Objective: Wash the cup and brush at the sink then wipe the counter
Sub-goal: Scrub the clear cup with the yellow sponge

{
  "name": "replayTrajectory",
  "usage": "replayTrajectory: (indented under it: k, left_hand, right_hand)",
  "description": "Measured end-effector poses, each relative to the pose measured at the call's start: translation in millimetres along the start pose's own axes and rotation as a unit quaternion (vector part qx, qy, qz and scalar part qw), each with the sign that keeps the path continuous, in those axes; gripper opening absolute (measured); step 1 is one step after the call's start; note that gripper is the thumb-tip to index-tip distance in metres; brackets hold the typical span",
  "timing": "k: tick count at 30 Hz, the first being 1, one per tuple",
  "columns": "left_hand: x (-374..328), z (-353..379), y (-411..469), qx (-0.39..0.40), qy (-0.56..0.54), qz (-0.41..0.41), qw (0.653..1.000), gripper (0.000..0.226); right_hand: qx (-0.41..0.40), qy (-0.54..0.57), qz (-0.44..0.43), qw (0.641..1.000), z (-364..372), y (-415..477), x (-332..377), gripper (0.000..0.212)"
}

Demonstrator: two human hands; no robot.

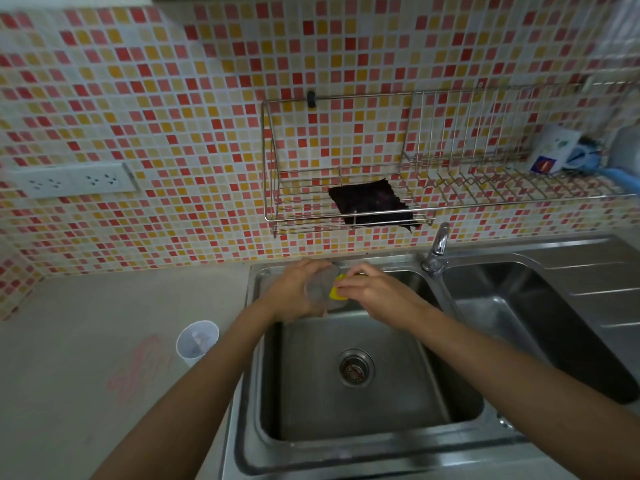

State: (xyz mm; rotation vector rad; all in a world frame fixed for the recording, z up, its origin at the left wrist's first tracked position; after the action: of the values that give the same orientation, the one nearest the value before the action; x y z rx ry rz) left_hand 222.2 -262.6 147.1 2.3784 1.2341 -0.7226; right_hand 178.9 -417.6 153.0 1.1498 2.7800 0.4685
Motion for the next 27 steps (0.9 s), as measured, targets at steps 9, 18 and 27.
replayTrajectory:
  k: [9,18,27]
  left_hand:
    - [1,3,-13,-0.106,-0.107,-0.022,0.988,0.094]
    - [7,4,-13,-0.097,0.023,0.040,0.994,0.084]
    - [14,2,-9,-0.054,0.026,0.058,0.996,0.088]
  right_hand:
    - [-0.062,0.026,0.073,0.995,-4,6,10,0.043]
    - [0.074,0.070,0.142,0.985,5,20,25,0.034]
    - [-0.013,0.083,0.170,0.982,14,4,27,0.039]
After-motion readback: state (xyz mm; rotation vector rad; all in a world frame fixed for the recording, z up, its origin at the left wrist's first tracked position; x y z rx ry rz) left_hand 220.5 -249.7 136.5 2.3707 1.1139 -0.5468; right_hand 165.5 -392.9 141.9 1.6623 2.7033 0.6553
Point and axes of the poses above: each hand's wrist, its own y-axis towards the middle knuckle, its own z-axis out of the palm, x = y × z, the point moved 5 cm from there along y, towards the middle knuckle, and after that the axes turned 2 degrees about -y, right-handed, at the moved point
